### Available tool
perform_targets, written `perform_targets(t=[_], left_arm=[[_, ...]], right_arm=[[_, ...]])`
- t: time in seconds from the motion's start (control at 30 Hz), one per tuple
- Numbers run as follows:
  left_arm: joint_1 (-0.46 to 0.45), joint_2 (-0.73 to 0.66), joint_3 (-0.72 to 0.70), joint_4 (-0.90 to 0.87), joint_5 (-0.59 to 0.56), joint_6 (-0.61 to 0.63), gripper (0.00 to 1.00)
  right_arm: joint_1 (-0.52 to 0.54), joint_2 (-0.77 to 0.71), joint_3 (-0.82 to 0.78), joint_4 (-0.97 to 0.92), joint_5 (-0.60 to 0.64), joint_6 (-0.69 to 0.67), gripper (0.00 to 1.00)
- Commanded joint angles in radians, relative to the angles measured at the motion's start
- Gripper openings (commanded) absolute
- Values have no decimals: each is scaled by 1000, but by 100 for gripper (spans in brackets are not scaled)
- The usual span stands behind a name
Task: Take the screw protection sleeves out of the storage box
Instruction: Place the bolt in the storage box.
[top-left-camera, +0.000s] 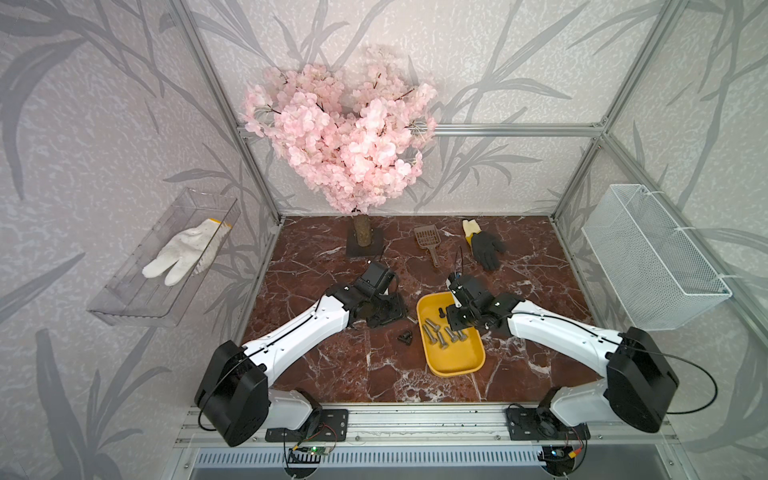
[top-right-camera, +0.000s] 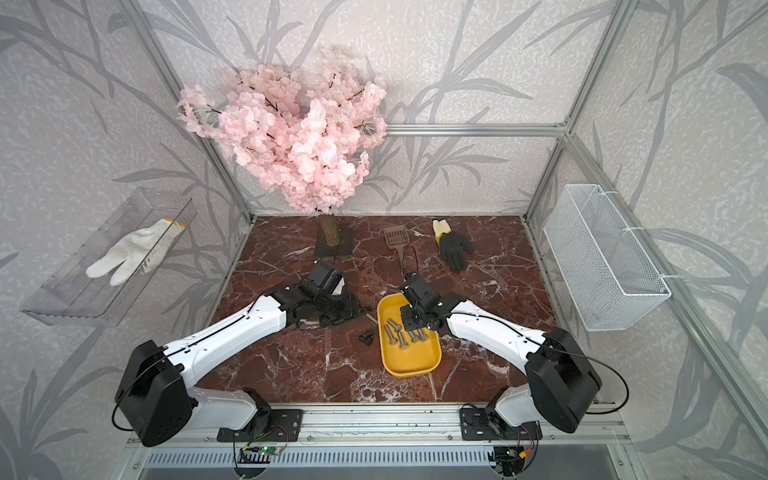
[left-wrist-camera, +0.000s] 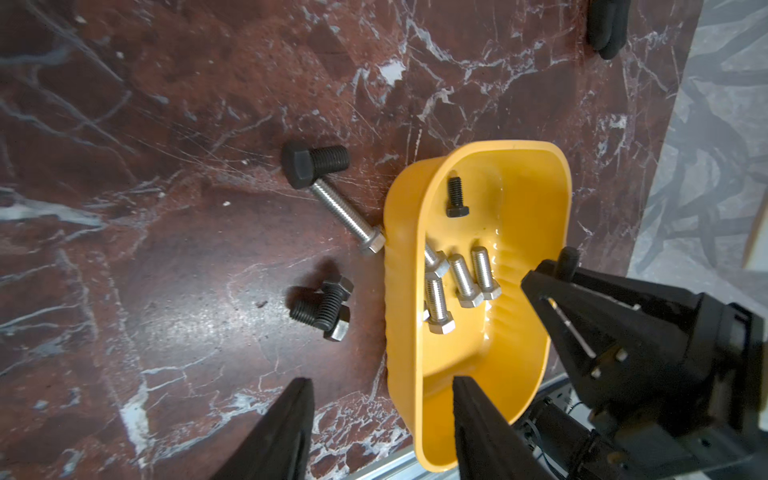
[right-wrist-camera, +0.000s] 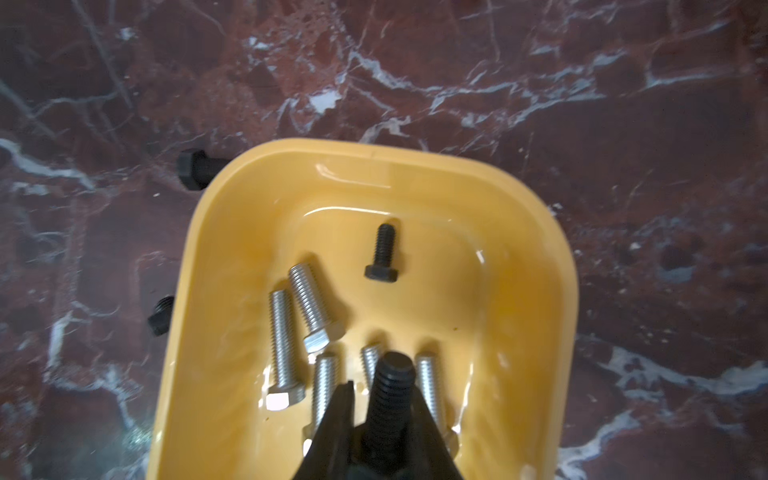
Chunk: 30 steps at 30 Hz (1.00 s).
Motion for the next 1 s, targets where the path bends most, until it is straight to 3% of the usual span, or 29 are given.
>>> perform_targets(t=[0.0,0.27,0.33,0.43,0.67,0.97], left_arm=[[1,-19,16,-65,-79,35,57],[-2,19,8,-62,-82,51,56],[-1,30,1,-50,-81,45,56],[0,52,-2,-41,-84,36,56],[-1,121,22,-36,-129,-39,56],[-7,248,59,40,-77,-160,53]], right_arm=[[-29,71,68,-79,98,-74,0],[-34,203,82,-23,58,-82,1],[-33,223,79,-13,56,-76,5],[-33,232,73,-11,58,-73,18],[-33,173,48,-10,38,-58,41],[-32,14,2,-24,6,-36,45]])
